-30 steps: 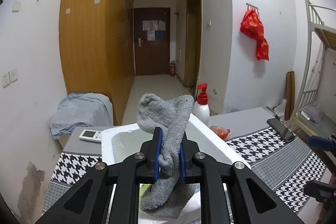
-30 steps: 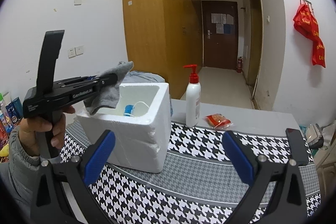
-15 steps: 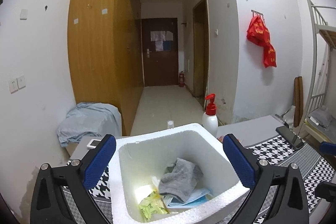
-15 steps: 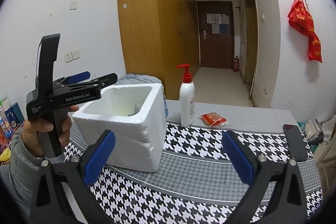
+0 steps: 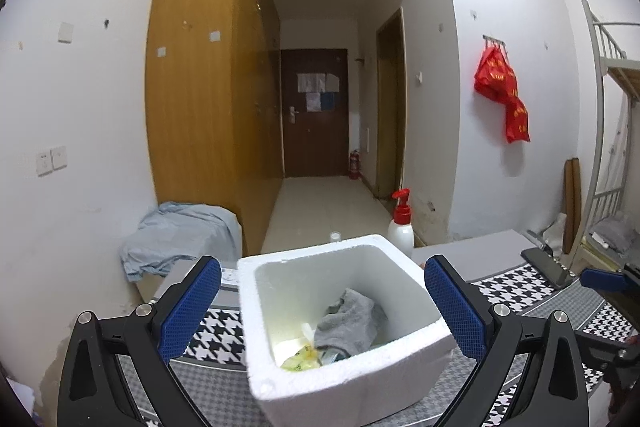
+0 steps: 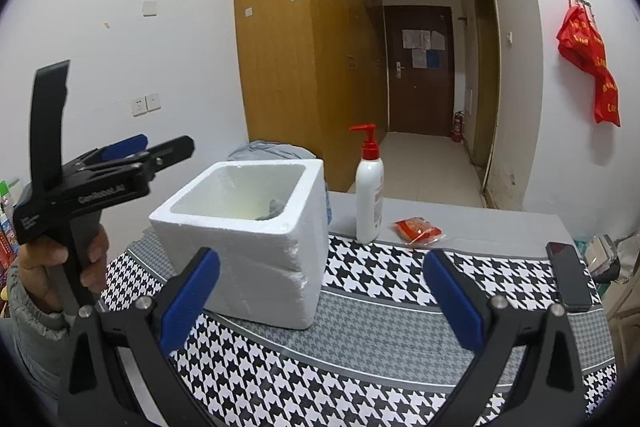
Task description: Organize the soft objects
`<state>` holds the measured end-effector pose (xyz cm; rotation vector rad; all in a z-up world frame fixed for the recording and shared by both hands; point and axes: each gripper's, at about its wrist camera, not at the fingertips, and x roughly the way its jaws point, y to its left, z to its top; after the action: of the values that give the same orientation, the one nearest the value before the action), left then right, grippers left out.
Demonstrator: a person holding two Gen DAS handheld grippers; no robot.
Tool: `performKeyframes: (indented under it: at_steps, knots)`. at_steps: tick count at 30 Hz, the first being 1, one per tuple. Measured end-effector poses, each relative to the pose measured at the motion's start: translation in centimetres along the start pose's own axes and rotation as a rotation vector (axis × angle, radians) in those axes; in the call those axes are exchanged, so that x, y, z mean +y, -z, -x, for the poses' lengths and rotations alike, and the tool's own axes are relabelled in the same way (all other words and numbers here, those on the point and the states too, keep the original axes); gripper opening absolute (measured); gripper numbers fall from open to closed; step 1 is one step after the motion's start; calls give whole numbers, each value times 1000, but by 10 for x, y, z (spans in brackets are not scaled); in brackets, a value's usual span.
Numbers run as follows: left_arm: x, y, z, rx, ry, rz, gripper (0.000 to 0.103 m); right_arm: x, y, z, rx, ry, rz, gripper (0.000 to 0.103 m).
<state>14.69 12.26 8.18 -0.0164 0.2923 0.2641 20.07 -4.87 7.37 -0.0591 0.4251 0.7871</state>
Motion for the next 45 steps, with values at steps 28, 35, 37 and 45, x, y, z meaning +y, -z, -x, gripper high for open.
performKeyframes:
  at_steps: [28,35,37,45]
  knots:
    - [-7,10,99,-98,67,-21,102,43,11,70,-91,6,50,103]
    - [-9,22,107,-101,74,-13,102,49,21,85,-123,25,60,103]
    - [-10,25,111,-113,73,-16,102,51,26,89,-136,29,58,103]
    - [-18,47,131,-165,64,-22,102,52,46,101,-177,57,47,103]
